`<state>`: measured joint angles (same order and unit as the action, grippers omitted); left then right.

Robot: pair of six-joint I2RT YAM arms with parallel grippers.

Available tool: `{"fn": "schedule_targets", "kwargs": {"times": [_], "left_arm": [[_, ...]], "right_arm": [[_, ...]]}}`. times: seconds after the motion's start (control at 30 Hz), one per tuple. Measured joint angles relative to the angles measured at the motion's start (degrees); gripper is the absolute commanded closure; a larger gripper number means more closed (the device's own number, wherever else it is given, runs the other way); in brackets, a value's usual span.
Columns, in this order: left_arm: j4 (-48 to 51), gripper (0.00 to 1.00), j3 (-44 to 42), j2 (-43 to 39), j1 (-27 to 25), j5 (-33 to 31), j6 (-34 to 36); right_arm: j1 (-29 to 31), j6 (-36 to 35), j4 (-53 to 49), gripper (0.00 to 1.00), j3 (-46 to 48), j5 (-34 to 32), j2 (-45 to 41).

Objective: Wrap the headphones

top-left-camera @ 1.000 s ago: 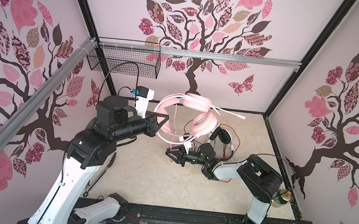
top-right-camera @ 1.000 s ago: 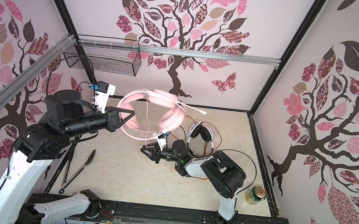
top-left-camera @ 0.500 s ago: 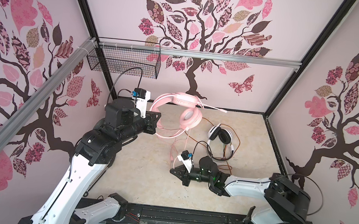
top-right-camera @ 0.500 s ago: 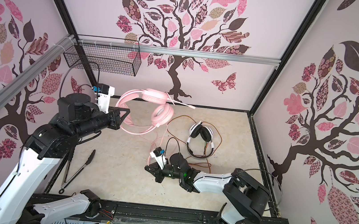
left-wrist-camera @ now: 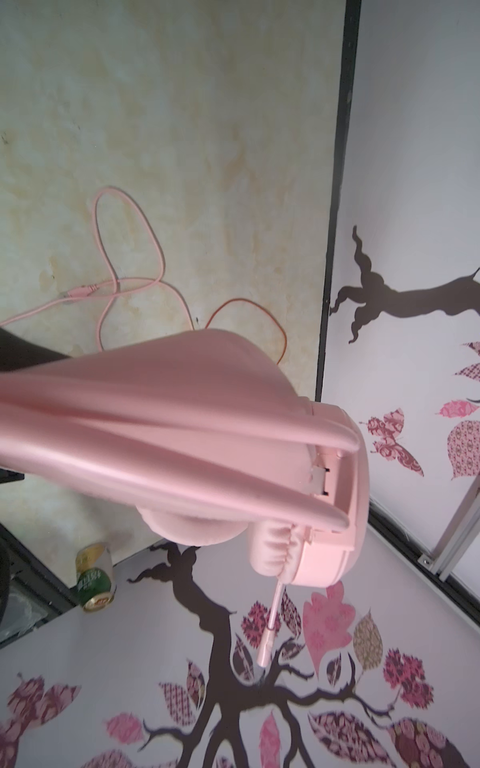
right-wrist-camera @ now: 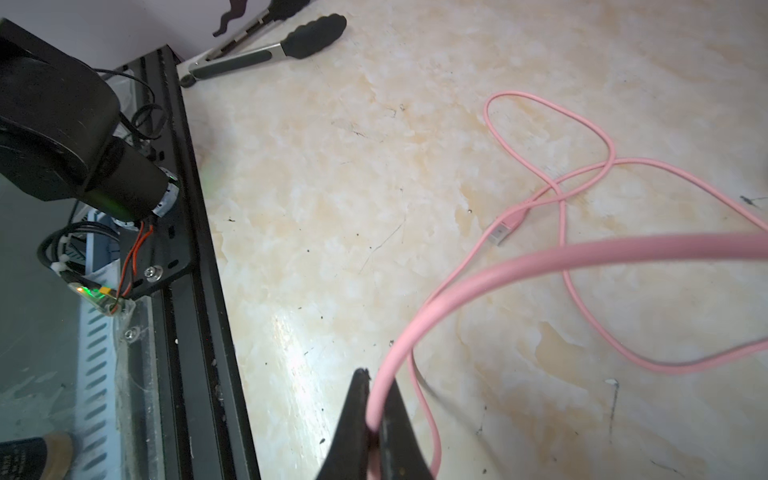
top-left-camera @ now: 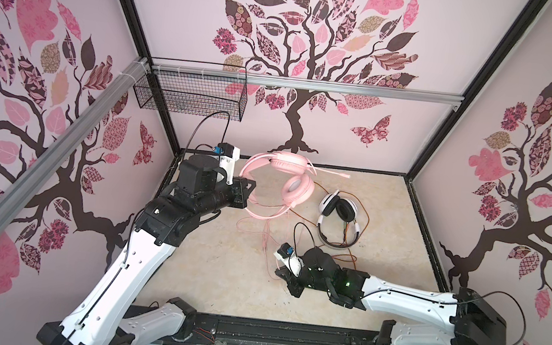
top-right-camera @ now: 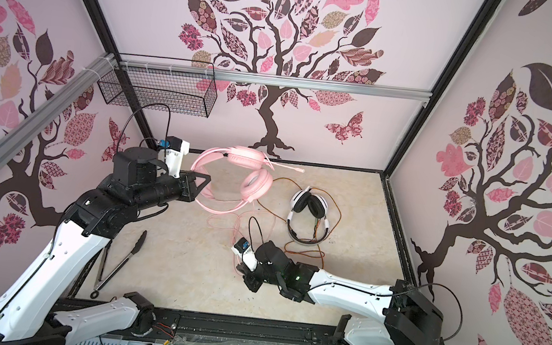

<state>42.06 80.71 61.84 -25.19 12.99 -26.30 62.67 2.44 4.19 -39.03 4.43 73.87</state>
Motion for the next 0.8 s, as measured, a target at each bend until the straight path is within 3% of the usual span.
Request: {"fn": "schedule_targets", "kwargs": {"times": [0.1, 0.27, 0.47, 0.63, 0.8], "left_arm": [[-4.8, 1.00, -4.7, -1.3, 1.9, 8.6, -4.9], [-21.7, 1.00, -19.2, -3.8, 9.3, 25.4, -20.1], [-37.9, 1.00, -26.5, -3.8, 12.1, 34.4, -34.7], [-39.7, 1.00, -26.5, -6.1, 12.1, 38.5, -36.1], [-39.1, 1.00, -26.5, -10.1, 12.0, 42.0, -34.2]], "right_arm": [[0.0, -1.6, -3.4, 1.00, -2.4, -2.2, -0.1], [0.0, -4.1, -7.1, 1.00, -2.4, -5.8, -4.0], [0.0, -6.4, -8.6, 1.00, -0.2, -13.5, -13.7], [-2.8, -4.9, -11.0, 1.00, 0.3, -25.8, -18.4], [-12.1, -1.2, -12.2, 1.00, 0.5, -27.5, -18.4]]}}
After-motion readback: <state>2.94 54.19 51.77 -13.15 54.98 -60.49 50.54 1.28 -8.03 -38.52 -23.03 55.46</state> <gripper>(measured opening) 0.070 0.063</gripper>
